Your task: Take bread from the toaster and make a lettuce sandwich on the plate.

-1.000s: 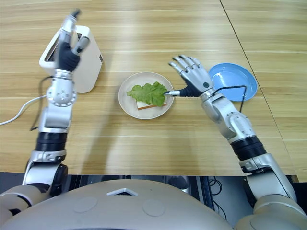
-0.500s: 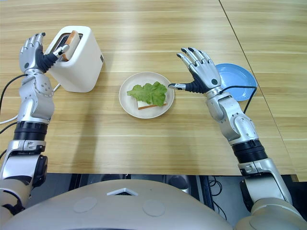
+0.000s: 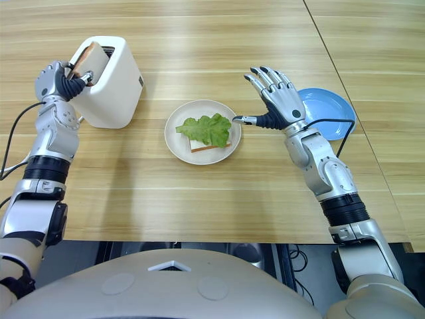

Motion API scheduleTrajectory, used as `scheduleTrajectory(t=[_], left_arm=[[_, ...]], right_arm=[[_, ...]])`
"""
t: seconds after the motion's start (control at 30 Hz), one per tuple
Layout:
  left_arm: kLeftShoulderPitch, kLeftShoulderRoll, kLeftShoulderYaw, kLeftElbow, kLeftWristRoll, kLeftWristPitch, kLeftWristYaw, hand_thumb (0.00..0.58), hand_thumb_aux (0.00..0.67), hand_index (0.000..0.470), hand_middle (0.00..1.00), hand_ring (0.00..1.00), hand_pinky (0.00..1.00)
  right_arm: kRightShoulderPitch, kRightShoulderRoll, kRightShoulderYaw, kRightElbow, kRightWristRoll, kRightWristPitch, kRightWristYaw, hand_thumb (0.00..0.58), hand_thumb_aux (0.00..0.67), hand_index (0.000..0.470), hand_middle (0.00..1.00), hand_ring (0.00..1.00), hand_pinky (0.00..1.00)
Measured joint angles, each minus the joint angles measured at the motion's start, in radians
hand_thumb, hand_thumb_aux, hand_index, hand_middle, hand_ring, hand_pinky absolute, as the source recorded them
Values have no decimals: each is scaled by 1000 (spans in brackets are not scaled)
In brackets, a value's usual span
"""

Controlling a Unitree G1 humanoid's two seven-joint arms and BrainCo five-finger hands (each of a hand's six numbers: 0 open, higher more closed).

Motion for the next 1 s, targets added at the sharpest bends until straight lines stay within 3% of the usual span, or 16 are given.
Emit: scheduleTrajectory(t=[0.17,0.33,0.4,0.5,0.67,1.0], left_arm=[[42,-2,8,-131,-14,-60,74,580,670,460,1000,1000,1000],[147,-18,81,-493,-40,-261,237,580,670,460,1000,1000,1000],[161,-32,137,-647,-116,-350,244,580,670,460,1000,1000,1000],[153,-72,178,-690,-312,-426,145,580,670,460,1000,1000,1000],[109,-232,122,-502,-719,-421,-218,580,670,460,1000,1000,1000],[20,-386,-19,41,-821,-297,-579,580,670,460,1000,1000,1000]], right_arm=[[0,1,0,1,0,1,0,0,0,0,0,0,0],[-2,3,0,14,0,-1,-2,0,0,0,0,0,0],[-2,2,0,25,-1,-1,-3,0,0,0,0,0,0],[-2,3,-3,36,4,-5,-11,0,0,0,0,0,0],[-3,18,-42,57,85,-30,-15,0,0,0,0,0,0],[1,23,-99,130,222,-86,-1,0,0,0,0,0,0]])
